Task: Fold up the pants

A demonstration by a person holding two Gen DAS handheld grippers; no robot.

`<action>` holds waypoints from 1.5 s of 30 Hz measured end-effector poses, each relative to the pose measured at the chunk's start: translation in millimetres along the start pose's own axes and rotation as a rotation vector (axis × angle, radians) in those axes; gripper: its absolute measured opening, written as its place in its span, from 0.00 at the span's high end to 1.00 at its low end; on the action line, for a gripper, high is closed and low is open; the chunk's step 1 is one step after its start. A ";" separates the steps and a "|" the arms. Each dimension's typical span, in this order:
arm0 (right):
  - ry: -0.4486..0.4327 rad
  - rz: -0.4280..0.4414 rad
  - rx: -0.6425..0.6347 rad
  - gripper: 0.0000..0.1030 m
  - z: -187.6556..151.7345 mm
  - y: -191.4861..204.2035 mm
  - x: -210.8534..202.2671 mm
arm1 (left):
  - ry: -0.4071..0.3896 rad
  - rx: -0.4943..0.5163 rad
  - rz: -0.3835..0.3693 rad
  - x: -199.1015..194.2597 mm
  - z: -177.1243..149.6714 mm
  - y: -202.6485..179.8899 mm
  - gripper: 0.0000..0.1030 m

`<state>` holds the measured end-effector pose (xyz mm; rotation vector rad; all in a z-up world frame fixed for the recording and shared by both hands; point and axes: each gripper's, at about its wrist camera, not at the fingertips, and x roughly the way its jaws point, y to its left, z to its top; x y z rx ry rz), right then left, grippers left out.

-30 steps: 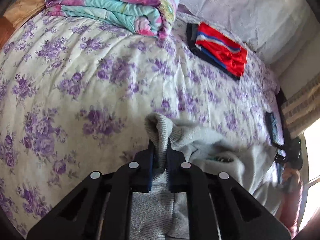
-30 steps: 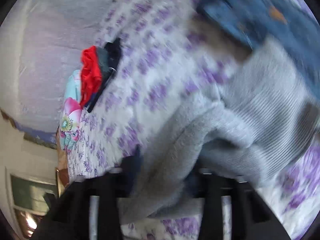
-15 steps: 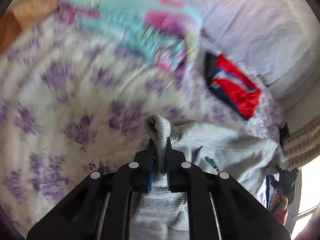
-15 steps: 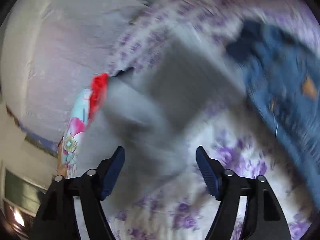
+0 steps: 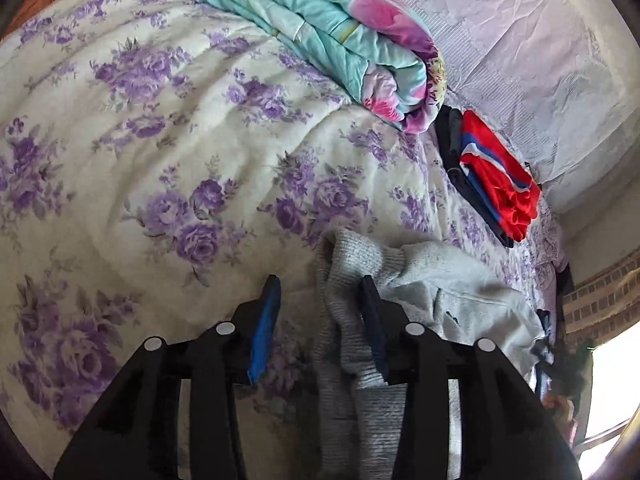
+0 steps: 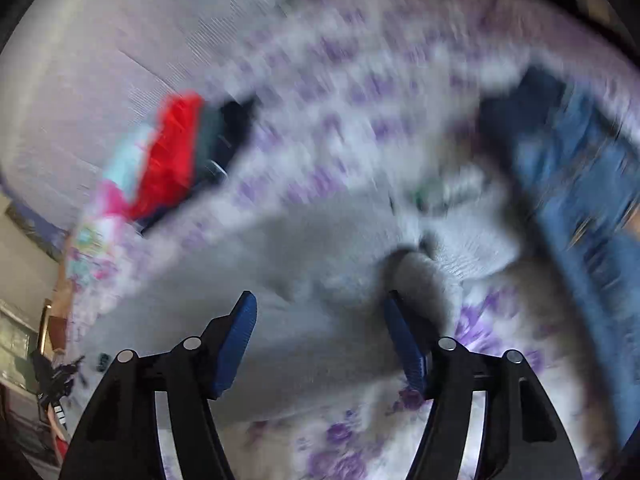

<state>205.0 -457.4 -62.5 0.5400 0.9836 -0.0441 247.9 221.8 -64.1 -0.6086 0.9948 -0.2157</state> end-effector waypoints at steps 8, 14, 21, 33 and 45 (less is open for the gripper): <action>-0.141 0.125 -0.020 0.33 -26.0 1.9 -101.9 | -0.083 -0.006 -0.026 -76.1 -24.3 7.9 0.26; -0.222 0.122 -0.187 0.21 -105.5 12.2 -191.3 | 0.019 -0.010 -0.108 -99.3 -72.1 15.5 0.26; -0.234 0.157 -0.138 0.20 -188.7 -32.7 -236.2 | 0.071 0.056 -0.121 -80.8 -129.3 -7.7 0.26; -0.152 0.102 -0.211 0.20 -245.7 -102.5 -227.6 | -0.018 0.011 -0.081 -58.9 -118.7 -30.0 0.65; -0.180 0.034 -0.086 0.37 -122.2 -73.2 -155.6 | -0.042 0.038 0.009 -75.0 -86.9 -75.1 0.76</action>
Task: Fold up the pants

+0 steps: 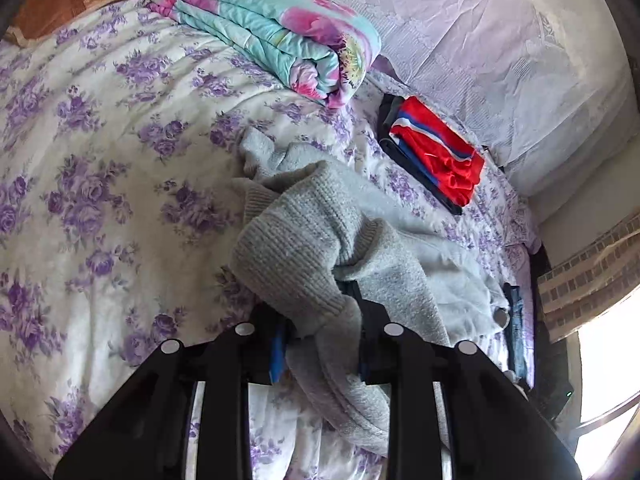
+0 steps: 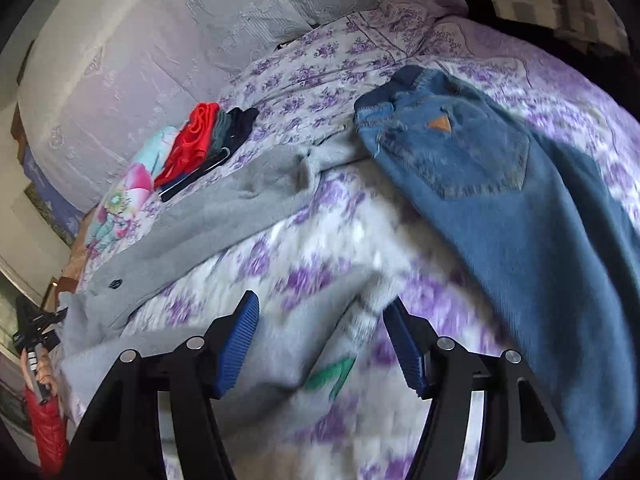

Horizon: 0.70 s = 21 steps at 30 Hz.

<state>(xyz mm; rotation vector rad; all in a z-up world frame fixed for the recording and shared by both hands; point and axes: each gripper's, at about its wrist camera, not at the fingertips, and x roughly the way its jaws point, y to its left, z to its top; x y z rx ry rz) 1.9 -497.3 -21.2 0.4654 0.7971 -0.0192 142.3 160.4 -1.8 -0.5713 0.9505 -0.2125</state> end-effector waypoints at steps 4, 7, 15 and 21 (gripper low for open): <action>-0.029 0.075 0.121 0.36 -21.4 -19.9 -34.5 | 0.030 -0.012 0.012 2.2 -15.5 15.1 0.75; -0.016 0.092 0.176 0.36 -49.1 -31.5 -55.8 | 0.062 -0.055 -0.023 9.5 -22.1 34.3 0.75; 0.039 0.153 0.183 0.81 -60.2 -21.4 -12.4 | 0.063 -0.096 -0.074 15.8 -26.0 44.4 0.75; -0.026 0.243 0.130 0.85 22.2 35.9 -9.7 | 0.014 -0.036 -0.050 -18.5 23.0 0.2 0.82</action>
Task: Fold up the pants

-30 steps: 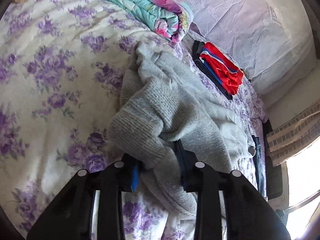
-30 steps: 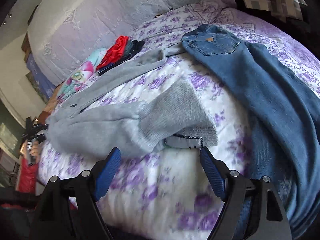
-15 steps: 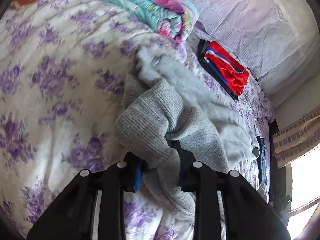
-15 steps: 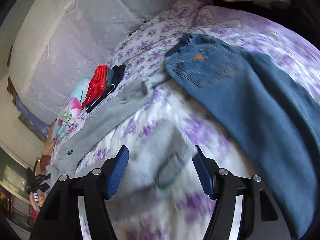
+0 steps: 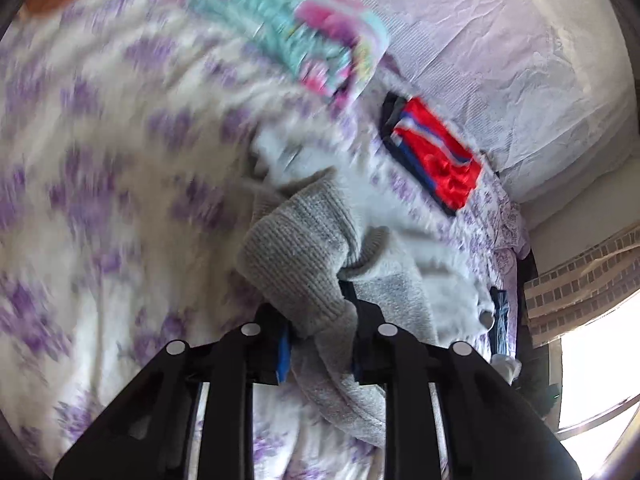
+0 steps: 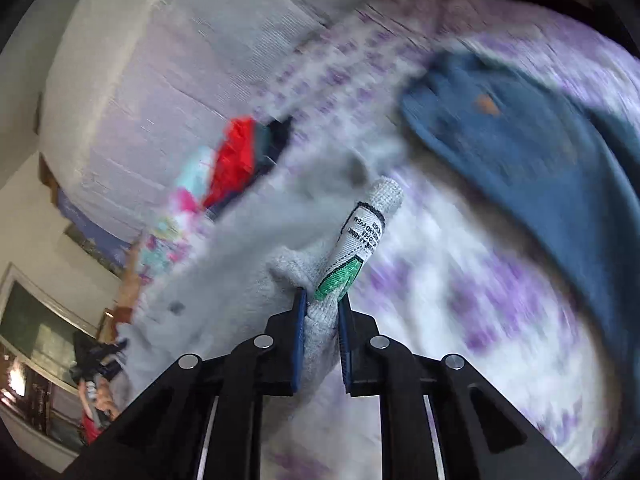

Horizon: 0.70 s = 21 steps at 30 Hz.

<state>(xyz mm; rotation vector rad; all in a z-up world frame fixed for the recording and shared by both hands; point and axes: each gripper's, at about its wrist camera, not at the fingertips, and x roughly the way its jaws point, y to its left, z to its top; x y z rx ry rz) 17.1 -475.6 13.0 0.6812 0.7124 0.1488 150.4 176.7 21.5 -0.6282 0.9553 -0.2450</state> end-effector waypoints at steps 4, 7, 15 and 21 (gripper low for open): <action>-0.145 0.050 -0.076 0.86 45.5 49.6 -37.1 | -0.114 0.073 0.007 -48.1 21.3 -37.8 0.83; -0.146 0.018 -0.081 0.86 40.0 42.9 -54.3 | -0.113 0.080 -0.014 -67.4 15.1 -29.8 0.83; 0.143 -0.056 0.138 0.85 -26.6 -52.0 -10.1 | 0.243 -0.097 0.072 12.2 -24.7 67.3 0.77; 0.144 -0.091 0.067 0.80 -35.7 -39.3 -19.0 | 0.078 -0.117 0.021 -28.5 -44.0 82.0 0.21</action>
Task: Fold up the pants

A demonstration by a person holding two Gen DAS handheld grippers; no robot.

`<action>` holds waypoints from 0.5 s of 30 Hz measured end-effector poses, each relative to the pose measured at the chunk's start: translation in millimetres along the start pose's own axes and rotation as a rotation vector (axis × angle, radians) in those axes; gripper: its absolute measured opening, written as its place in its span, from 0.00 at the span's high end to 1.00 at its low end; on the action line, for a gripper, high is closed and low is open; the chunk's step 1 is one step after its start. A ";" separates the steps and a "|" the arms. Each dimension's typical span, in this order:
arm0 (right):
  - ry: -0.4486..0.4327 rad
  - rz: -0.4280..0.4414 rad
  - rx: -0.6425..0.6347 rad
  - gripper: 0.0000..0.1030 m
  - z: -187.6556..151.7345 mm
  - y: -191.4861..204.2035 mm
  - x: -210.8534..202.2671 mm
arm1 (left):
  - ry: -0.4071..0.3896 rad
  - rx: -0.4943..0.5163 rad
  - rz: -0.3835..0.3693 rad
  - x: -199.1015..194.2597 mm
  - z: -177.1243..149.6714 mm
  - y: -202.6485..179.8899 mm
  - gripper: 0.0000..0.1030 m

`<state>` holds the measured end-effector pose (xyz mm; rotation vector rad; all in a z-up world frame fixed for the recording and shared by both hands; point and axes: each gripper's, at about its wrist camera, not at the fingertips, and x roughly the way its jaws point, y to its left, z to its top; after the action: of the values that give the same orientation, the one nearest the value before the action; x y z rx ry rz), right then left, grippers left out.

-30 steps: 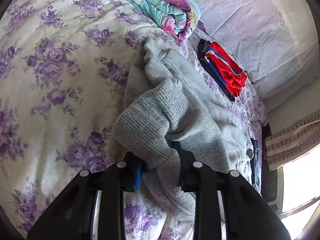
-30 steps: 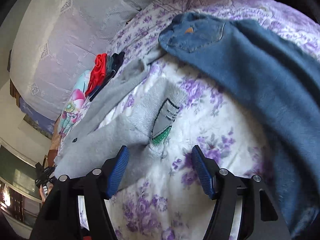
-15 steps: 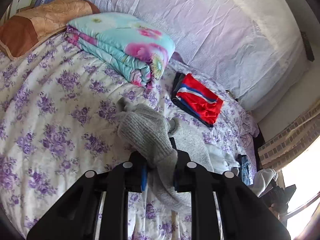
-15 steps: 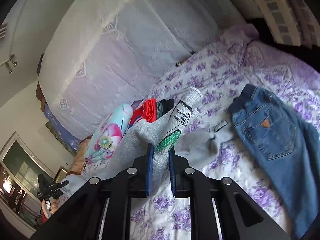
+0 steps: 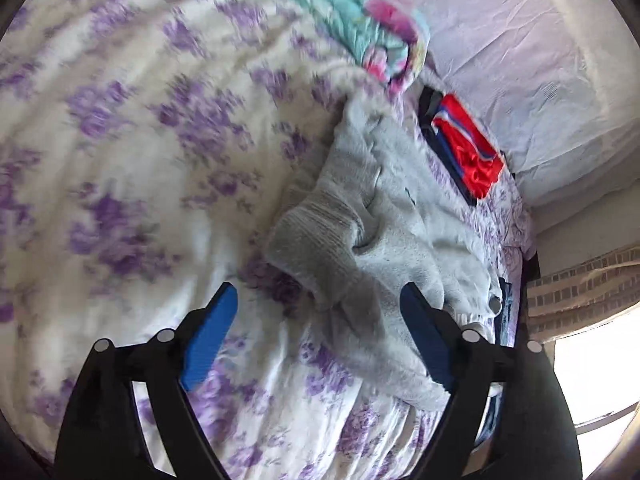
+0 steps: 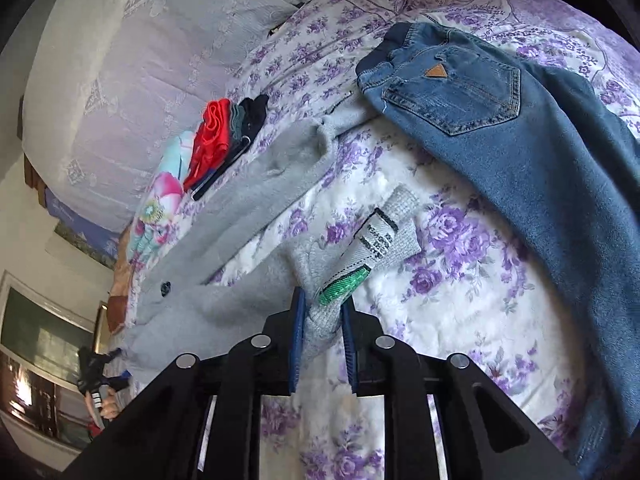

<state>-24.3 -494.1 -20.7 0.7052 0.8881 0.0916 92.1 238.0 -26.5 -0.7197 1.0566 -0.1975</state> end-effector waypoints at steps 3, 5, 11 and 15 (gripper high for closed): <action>0.007 0.007 0.018 0.79 -8.4 -5.0 5.2 | 0.000 0.000 -0.017 -2.9 -10.4 2.9 0.21; 0.019 0.014 0.034 0.78 -13.9 -10.3 8.9 | 0.024 0.000 -0.023 4.9 -15.0 -0.3 0.21; 0.073 0.048 0.115 0.58 -29.7 -23.2 14.9 | 0.064 0.092 -0.057 32.0 -13.1 -39.3 0.22; 0.024 0.065 0.083 0.86 -21.1 -11.7 18.0 | 0.099 0.010 -0.011 51.6 -2.0 -33.9 0.75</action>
<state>-30.7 -485.7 -48.9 0.8117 0.8956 0.1217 122.3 186.8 -43.2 -0.7130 1.1454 -0.2502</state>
